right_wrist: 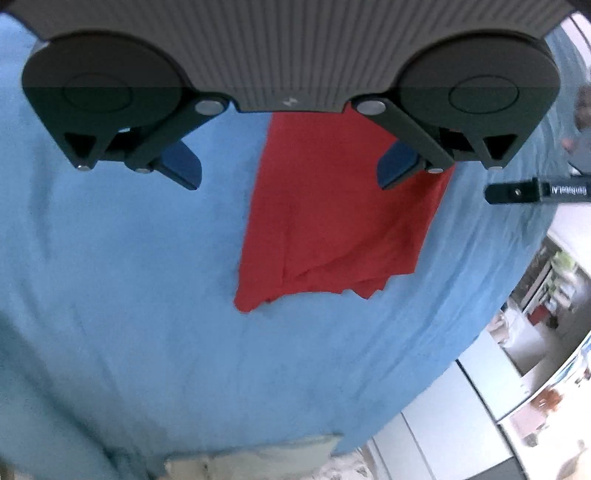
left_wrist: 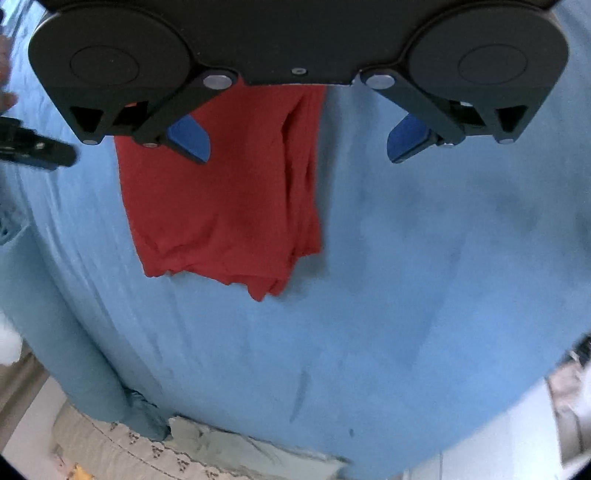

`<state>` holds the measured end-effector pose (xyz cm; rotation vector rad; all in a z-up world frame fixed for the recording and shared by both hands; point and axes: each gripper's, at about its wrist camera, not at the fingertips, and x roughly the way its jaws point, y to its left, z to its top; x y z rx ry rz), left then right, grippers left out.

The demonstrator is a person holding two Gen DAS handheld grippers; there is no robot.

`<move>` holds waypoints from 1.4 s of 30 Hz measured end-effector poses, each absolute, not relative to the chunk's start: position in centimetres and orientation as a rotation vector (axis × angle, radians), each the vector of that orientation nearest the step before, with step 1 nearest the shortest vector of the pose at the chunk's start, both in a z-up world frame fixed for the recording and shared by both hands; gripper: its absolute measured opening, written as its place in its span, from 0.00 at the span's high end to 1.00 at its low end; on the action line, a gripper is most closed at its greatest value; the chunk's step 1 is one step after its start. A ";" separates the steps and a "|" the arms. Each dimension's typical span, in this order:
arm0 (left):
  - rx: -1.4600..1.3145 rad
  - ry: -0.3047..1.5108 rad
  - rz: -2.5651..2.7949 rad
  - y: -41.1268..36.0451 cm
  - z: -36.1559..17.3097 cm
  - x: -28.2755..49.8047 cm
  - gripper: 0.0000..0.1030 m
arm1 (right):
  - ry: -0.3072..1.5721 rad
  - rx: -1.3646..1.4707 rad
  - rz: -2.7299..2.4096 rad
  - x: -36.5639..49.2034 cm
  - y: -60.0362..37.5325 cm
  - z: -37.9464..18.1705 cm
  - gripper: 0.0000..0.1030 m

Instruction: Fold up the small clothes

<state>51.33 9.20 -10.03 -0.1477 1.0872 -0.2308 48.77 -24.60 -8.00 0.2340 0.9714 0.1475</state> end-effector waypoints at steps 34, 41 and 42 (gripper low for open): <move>-0.261 1.081 -0.460 0.5 -6.7 44.7 0.72 | 1.076 0.462 0.217 44.6 -28.7 -4.7 0.59; -0.177 1.133 -0.439 -3.6 -10.6 39.9 0.71 | 1.113 0.384 0.207 38.0 -32.1 -7.4 0.59; -0.150 1.136 -0.427 -3.9 -11.3 39.6 0.72 | 1.118 0.365 0.207 37.4 -32.3 -8.6 0.58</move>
